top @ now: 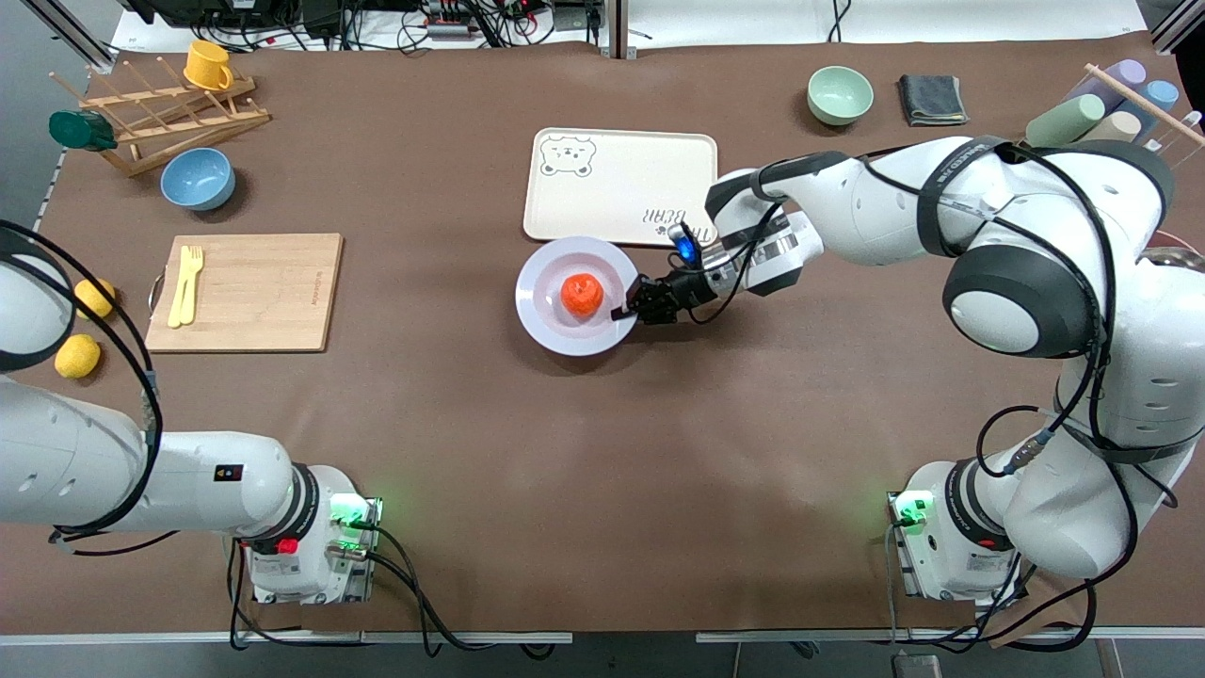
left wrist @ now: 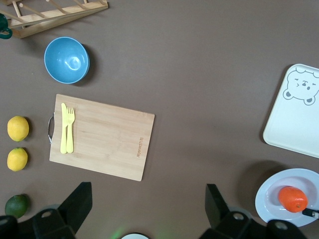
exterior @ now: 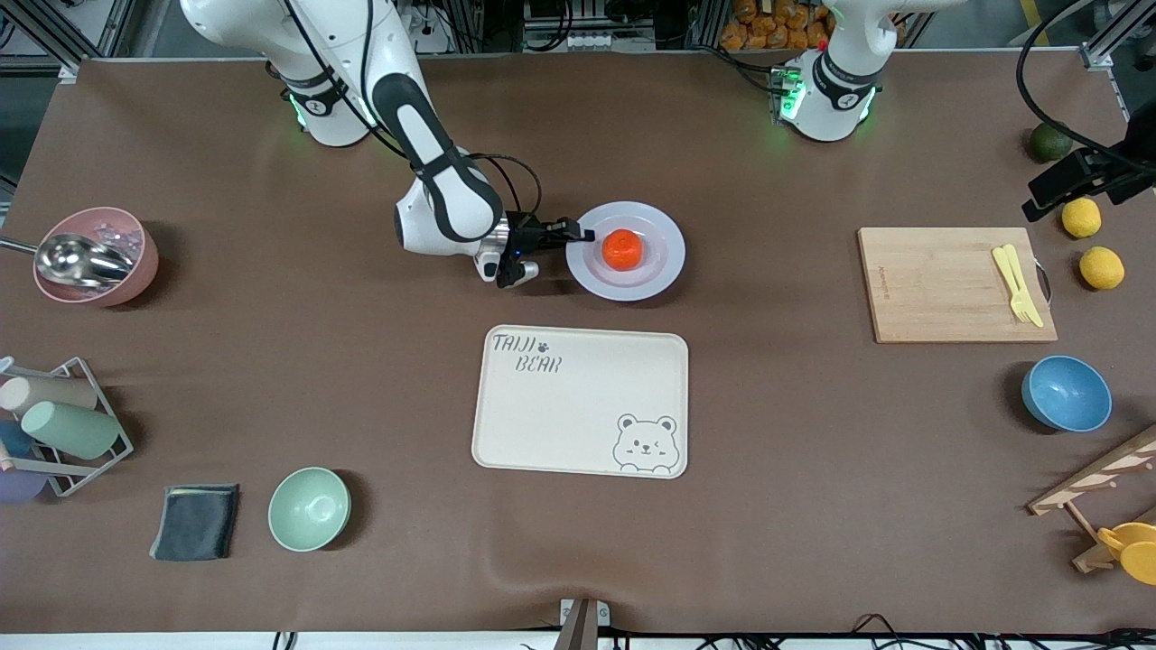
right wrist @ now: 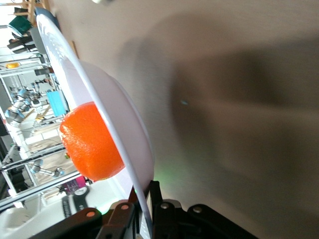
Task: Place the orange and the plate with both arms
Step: 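Slide the plate with the right gripper onto the cream bear tray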
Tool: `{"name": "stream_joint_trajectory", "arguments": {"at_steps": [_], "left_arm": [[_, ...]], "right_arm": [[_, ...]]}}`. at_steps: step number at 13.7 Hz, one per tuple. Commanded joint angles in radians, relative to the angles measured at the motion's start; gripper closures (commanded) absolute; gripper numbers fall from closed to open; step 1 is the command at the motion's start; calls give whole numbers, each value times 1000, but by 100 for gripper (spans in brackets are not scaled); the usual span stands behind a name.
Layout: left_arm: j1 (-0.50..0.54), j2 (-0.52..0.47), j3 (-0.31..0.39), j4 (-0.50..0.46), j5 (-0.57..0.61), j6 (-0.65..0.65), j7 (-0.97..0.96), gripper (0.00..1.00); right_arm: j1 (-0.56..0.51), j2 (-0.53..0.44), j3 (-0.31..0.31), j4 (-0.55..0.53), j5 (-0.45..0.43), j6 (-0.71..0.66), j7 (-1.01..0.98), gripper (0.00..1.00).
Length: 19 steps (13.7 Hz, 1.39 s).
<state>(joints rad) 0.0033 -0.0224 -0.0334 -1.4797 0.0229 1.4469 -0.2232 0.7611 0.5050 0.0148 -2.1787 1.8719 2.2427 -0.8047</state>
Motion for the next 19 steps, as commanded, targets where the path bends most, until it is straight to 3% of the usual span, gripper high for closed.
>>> {"name": "stream_joint_trajectory", "arguments": {"at_steps": [1, 6, 13, 19], "left_arm": [[3, -13, -9, -1, 5, -8, 16, 0], [4, -13, -11, -14, 5, -11, 16, 0], [6, -37, -23, -100, 5, 66, 18, 0], [6, -37, -25, -106, 9, 66, 42, 0]], "right_arm": [[-9, -49, 1, 31, 21, -5, 115, 100], [-41, -28, -4, 143, 18, 1, 260, 100], [-147, 104, -7, 336, -172, 9, 447, 100], [-174, 219, -12, 476, -212, 72, 452, 100]]}}
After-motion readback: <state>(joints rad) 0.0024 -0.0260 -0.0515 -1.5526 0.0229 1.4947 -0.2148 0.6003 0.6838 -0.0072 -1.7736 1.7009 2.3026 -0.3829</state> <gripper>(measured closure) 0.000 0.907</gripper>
